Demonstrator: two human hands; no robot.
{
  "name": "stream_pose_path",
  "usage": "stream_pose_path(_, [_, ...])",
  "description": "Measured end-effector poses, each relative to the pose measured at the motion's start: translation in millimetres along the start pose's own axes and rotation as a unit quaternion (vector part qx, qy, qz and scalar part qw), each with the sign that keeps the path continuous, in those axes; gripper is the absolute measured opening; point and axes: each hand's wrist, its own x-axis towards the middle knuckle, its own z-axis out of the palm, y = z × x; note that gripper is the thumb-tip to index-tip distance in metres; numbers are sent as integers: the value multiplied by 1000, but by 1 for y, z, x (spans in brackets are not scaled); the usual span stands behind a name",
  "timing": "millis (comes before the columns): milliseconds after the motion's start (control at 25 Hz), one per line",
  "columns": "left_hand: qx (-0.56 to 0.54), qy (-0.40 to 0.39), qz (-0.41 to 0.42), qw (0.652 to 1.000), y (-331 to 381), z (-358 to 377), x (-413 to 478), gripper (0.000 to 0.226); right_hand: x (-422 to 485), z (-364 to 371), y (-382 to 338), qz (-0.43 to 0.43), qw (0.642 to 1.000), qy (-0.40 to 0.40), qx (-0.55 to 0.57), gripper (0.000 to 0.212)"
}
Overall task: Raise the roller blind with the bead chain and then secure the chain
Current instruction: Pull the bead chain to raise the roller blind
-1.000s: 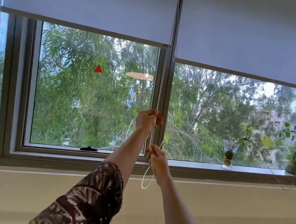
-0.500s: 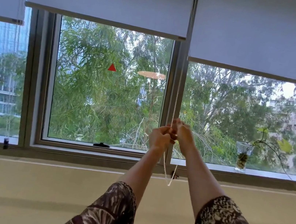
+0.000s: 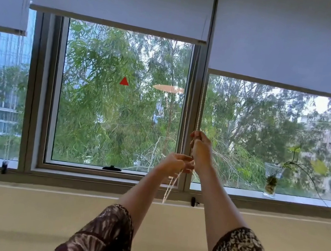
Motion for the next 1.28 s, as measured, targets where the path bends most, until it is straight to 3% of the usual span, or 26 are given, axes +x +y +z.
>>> stream_pose_path(280, [-174, 122, 28, 977, 52, -8, 41, 20, -31, 2, 49, -7, 999, -31, -15, 33])
stream_pose_path(480, [-190, 175, 50, 965, 74, 6, 52, 8, -53, 1, 84, 8, 998, -52, -41, 31])
stream_pose_path(680, [-69, 259, 63, 961, 34, 20, 47, 15, -66, -15, 104, 75, 988, -103, -83, 30])
stream_pose_path(840, [-31, 255, 47, 965, -8, 26, 34, 17, -70, -35, 113, 167, 968, -131, -137, 31])
stream_pose_path(1120, [33, 221, 68, 972, -41, 48, 2, 27, -15, -29, 41, 93, 993, -46, -51, 33])
stream_pose_path(1280, [94, 235, 108, 961, -74, 67, -18, 28, 1, -13, -5, 43, 999, -14, 8, 22])
